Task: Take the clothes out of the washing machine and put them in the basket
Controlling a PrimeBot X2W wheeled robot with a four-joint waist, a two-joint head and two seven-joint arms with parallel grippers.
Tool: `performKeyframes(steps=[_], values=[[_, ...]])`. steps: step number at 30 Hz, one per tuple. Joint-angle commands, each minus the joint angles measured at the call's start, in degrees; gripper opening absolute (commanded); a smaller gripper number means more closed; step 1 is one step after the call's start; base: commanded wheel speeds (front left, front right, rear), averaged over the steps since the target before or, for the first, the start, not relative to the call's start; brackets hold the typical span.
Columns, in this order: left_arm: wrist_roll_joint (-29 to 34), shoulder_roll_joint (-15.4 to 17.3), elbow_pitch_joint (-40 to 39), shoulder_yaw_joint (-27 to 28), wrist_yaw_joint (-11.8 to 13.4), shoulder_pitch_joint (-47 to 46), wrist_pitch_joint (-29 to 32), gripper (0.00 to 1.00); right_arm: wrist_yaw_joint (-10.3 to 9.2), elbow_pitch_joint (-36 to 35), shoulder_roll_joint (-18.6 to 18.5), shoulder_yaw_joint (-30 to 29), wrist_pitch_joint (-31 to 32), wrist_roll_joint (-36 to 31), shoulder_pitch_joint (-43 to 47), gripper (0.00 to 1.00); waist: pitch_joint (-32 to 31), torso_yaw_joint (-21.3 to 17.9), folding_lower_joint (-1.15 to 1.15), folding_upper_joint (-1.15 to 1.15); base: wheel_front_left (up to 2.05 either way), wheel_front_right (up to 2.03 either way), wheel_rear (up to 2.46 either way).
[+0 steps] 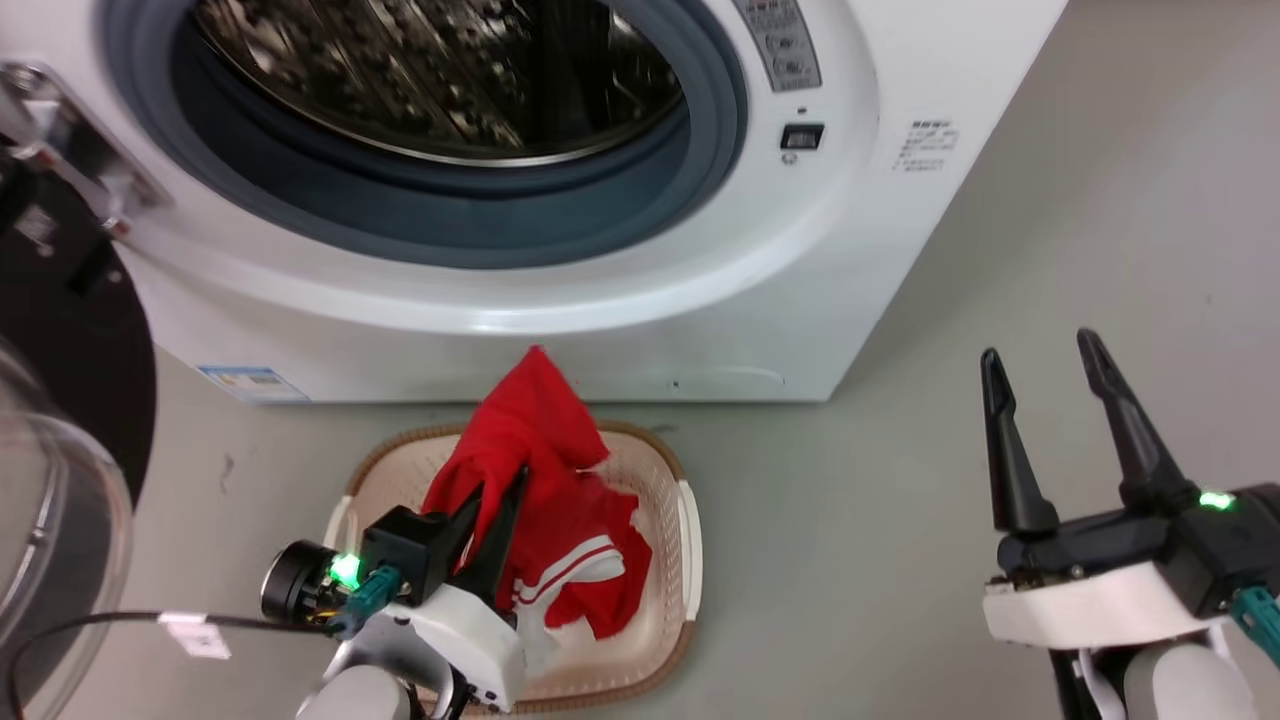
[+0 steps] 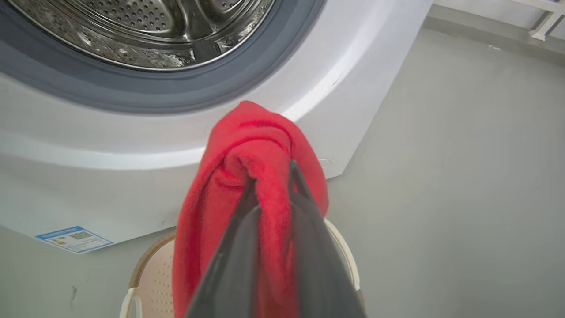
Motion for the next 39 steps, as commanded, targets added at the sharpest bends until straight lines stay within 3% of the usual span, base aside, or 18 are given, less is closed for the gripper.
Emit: performKeyframes(steps=[1, 11, 21, 27, 32, 33, 34, 39], values=[[-0.2, -0.7, 4.5, -0.1, -1.0, -1.9, -1.1, 0.00, -0.04, -0.4, 0.0, -0.1, -0.1, -0.2, -1.8, 1.00, 3.7, -1.1, -0.01, 0.00, 0.00, 0.00, 0.00], [-0.9, -5.1, 30.3, -0.1, -5.4, -11.9, -5.5, 0.00, -0.04, -2.0, 0.0, -1.3, -0.1, 0.0, -7.9, 1.00, 14.9, -4.5, -0.01, 0.00, 0.00, 0.00, 0.00], [1.3, -7.9, 52.1, -1.6, -7.3, -24.7, -6.3, 0.00, -0.04, -3.7, 0.0, -2.1, -0.1, 1.4, -12.3, 1.00, 25.1, -6.5, -0.01, 0.00, 0.00, 0.00, 0.00], [2.5, -8.7, 61.4, -3.2, -7.9, -30.3, -5.6, 0.00, -0.04, -4.3, 0.0, -2.0, -0.1, 2.1, -14.3, 1.00, 28.7, -7.4, -0.01, 0.00, 0.00, 0.00, 0.00], [2.3, -8.9, 63.8, -3.5, -8.4, -31.9, -5.2, 0.00, -0.04, -4.3, 0.0, -2.1, -0.1, 2.4, -15.2, 1.00, 29.7, -7.6, -0.01, 0.00, 0.00, 0.00, 0.00], [2.3, -8.9, 64.1, -3.6, -8.3, -32.1, -5.4, 0.35, -0.04, -4.3, 0.0, -2.1, -0.1, 2.5, -15.4, 1.00, 29.7, -7.7, -0.01, 0.00, 0.00, 0.00, 0.00], [2.5, -8.9, 64.2, -3.7, -7.9, -32.2, -5.7, 1.00, -0.04, -4.1, 0.0, -2.2, -0.1, 2.6, -15.4, 1.00, 29.6, -7.6, -0.01, 0.00, 0.00, 0.00, 0.00], [1.5, -9.7, 64.5, -3.3, -8.3, -30.8, -6.4, 1.00, -0.04, -3.5, 0.0, -2.0, -0.1, 2.6, -14.2, 1.00, 27.2, -6.8, -0.01, 0.00, 0.00, 0.00, 0.00]])
